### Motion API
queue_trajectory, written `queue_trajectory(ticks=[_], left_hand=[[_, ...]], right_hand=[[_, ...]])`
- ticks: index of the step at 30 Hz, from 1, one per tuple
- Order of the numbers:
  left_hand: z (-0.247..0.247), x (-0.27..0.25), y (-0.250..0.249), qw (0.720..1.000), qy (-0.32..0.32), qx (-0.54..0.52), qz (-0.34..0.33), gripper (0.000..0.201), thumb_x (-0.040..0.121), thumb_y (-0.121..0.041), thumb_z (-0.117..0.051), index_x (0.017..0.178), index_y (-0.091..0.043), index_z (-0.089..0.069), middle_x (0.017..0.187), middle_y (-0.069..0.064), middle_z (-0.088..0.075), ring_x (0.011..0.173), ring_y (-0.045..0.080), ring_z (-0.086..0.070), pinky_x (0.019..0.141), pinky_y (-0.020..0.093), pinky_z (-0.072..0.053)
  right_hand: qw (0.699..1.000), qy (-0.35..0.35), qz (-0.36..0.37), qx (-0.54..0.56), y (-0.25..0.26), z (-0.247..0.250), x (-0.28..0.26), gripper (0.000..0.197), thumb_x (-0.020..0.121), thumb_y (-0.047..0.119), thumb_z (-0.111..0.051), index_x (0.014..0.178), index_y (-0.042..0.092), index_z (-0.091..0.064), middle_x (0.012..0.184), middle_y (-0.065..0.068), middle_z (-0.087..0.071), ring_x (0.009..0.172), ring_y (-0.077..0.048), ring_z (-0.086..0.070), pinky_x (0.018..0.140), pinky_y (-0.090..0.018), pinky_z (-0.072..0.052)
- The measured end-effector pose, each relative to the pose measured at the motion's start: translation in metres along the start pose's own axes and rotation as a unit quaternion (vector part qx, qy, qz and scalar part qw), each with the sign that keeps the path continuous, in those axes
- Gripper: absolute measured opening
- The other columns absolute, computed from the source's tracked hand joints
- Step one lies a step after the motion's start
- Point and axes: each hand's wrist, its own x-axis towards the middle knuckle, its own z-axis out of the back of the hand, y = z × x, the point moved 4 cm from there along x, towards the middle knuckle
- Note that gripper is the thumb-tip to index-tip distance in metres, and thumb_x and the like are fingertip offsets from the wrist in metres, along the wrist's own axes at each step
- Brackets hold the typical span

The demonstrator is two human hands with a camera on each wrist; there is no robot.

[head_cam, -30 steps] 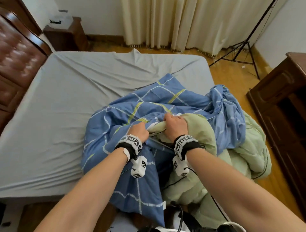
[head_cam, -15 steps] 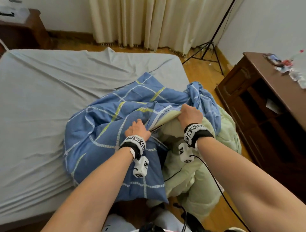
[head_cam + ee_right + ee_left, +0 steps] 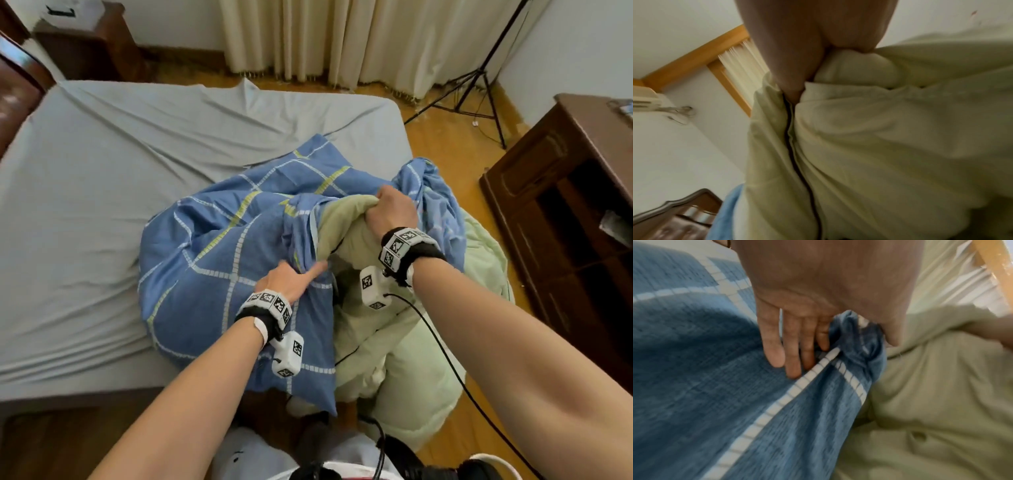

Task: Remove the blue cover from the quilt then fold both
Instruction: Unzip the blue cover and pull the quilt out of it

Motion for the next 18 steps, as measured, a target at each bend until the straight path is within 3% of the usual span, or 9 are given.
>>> queue_trajectory(ticks=[2, 7, 12, 15, 18], left_hand=[[-0.019, -0.006, 0.012, 0.998, 0.023, 0.061, -0.02, 0.114, 0.052, -0.101, -0.038, 0.129, -0.019, -0.056, 0.125, 0.007, -0.064, 0.111, 0.029, -0.061, 0.089, 0.038, -0.048], [-0.05, -0.005, 0.022, 0.993, -0.019, 0.119, 0.0, 0.083, 0.075, -0.084, -0.046, 0.116, -0.014, -0.062, 0.114, 0.01, -0.066, 0.103, 0.028, -0.064, 0.077, 0.033, -0.046], [-0.056, 0.013, 0.005, 0.991, -0.092, 0.095, 0.002, 0.036, 0.092, -0.04, -0.058, 0.113, -0.012, -0.065, 0.117, 0.013, -0.066, 0.107, 0.033, -0.064, 0.08, 0.036, -0.049], [-0.048, 0.016, 0.007, 0.993, -0.107, 0.057, -0.001, 0.029, 0.095, -0.033, -0.052, 0.111, -0.014, -0.067, 0.116, 0.014, -0.067, 0.107, 0.034, -0.063, 0.082, 0.037, -0.049], [-0.009, 0.007, 0.024, 0.985, -0.164, 0.047, 0.01, 0.026, 0.097, -0.027, -0.045, 0.106, -0.019, -0.068, 0.113, 0.013, -0.067, 0.104, 0.036, -0.063, 0.081, 0.039, -0.049]], right_hand=[[1.0, 0.016, 0.017, 0.014, 0.02, -0.008, 0.003, 0.015, 0.081, 0.017, -0.051, 0.094, 0.014, -0.059, 0.097, -0.013, -0.066, 0.093, -0.037, -0.061, 0.072, -0.036, -0.042], [0.998, 0.04, 0.037, 0.029, 0.029, -0.02, 0.007, 0.013, 0.081, 0.019, -0.05, 0.09, 0.014, -0.057, 0.089, -0.01, -0.062, 0.087, -0.036, -0.061, 0.071, -0.035, -0.044], [0.998, 0.039, 0.038, 0.006, 0.004, -0.013, 0.008, 0.013, 0.082, 0.018, -0.048, 0.093, 0.016, -0.055, 0.096, -0.013, -0.063, 0.09, -0.036, -0.06, 0.072, -0.035, -0.043], [0.997, 0.064, 0.024, -0.028, -0.026, -0.012, 0.013, 0.015, 0.086, 0.023, -0.047, 0.098, 0.017, -0.053, 0.104, -0.013, -0.064, 0.096, -0.037, -0.061, 0.076, -0.039, -0.046], [0.991, 0.126, -0.021, -0.048, -0.069, -0.029, 0.003, 0.024, 0.09, 0.023, -0.047, 0.108, 0.011, -0.055, 0.116, -0.02, -0.062, 0.105, -0.041, -0.06, 0.08, -0.04, -0.045]])
